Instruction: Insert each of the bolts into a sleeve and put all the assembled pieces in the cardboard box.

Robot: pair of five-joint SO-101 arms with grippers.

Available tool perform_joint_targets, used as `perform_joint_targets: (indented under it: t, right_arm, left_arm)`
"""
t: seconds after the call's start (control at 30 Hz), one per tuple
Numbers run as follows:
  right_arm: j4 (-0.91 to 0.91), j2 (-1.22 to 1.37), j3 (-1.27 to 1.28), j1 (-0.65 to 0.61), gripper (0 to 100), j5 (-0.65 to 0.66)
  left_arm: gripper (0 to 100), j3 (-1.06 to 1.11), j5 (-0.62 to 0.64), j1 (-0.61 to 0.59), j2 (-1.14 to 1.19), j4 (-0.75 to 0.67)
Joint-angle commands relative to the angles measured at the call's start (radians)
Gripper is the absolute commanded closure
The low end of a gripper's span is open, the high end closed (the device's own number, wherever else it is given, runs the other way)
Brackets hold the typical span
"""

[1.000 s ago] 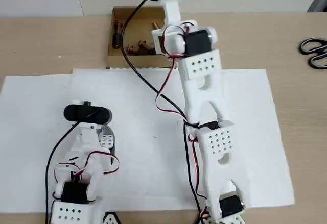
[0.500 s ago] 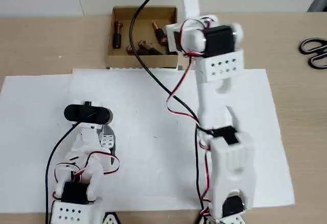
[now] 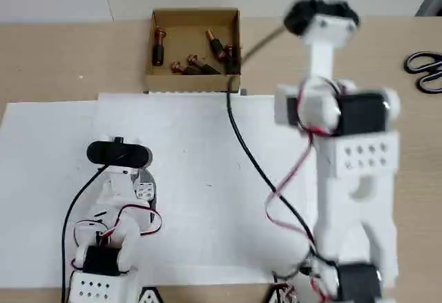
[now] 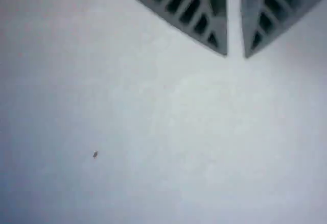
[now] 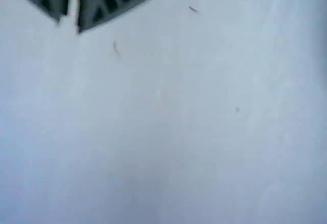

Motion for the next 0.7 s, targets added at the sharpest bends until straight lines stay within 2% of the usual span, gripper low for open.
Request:
perform_joint_targets:
  t: [0.0,0.3,0.43,0.67]
  right_arm:
    - [-0.07,-0.208,0.252,0.054,99.6,-0.008]
    - [-0.472,-0.667,1.003,0.09,99.6,0.006]
    - [-0.634,-0.854,1.284,0.09,99.6,0.118]
    - [-0.7,-1.17,1.605,0.093,99.6,0.247]
  left_arm:
    - [99,-0.004,0.003,-0.002,-0.011,-0.025]
    - [99,-0.004,0.003,-0.002,-0.011,-0.025]
    - [99,-0.004,0.003,-0.002,-0.011,-0.025]
    - [99,-0.004,0.003,-0.002,-0.011,-0.025]
